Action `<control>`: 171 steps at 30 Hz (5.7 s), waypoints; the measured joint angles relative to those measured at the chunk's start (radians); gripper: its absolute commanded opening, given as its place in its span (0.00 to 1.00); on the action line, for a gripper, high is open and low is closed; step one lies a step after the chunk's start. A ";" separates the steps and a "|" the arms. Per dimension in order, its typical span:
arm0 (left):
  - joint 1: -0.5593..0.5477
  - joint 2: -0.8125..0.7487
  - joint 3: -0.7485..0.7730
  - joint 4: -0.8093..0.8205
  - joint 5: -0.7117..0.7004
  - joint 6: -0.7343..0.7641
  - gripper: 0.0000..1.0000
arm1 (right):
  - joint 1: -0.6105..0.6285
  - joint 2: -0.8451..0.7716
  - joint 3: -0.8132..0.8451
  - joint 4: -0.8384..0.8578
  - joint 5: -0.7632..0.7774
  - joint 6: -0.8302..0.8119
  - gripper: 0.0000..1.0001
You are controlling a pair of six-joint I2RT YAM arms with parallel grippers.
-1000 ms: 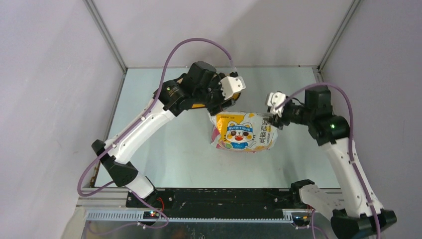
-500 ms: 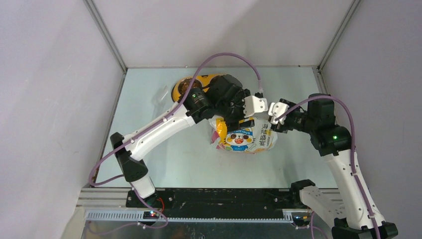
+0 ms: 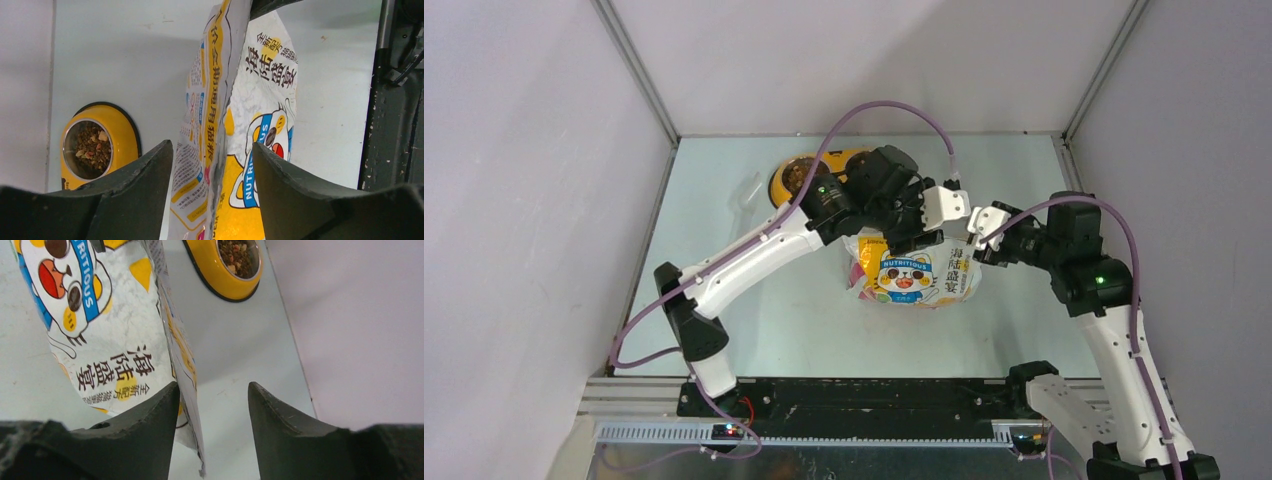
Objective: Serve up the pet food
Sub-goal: Close the pet food bag at the center of the board.
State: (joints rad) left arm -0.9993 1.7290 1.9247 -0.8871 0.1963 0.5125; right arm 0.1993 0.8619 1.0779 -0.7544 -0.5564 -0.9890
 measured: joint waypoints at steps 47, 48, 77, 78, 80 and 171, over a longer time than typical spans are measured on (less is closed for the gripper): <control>0.031 -0.063 -0.144 0.002 0.043 -0.014 0.44 | -0.038 0.004 0.011 -0.042 -0.152 -0.015 0.28; 0.031 -0.063 -0.152 0.000 0.043 -0.013 0.40 | -0.028 0.009 0.011 -0.043 -0.145 -0.019 0.19; 0.100 -0.069 -0.164 0.001 0.149 -0.017 0.00 | 0.081 0.083 0.026 -0.095 -0.267 0.001 0.57; 0.100 -0.069 -0.165 0.001 0.150 -0.018 0.00 | 0.103 0.068 0.002 -0.077 -0.244 -0.008 0.56; 0.100 -0.069 -0.165 -0.001 0.154 -0.020 0.00 | 0.134 0.048 -0.040 -0.021 -0.180 -0.017 0.46; 0.127 -0.112 -0.178 -0.038 0.155 -0.016 0.19 | -0.224 0.246 0.258 -0.433 -0.315 -0.092 0.00</control>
State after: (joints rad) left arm -0.8722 1.6173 1.7466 -0.9249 0.3515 0.4969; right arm -0.0242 1.1080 1.3357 -1.1877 -0.8715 -1.0813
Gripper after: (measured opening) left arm 0.008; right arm 0.015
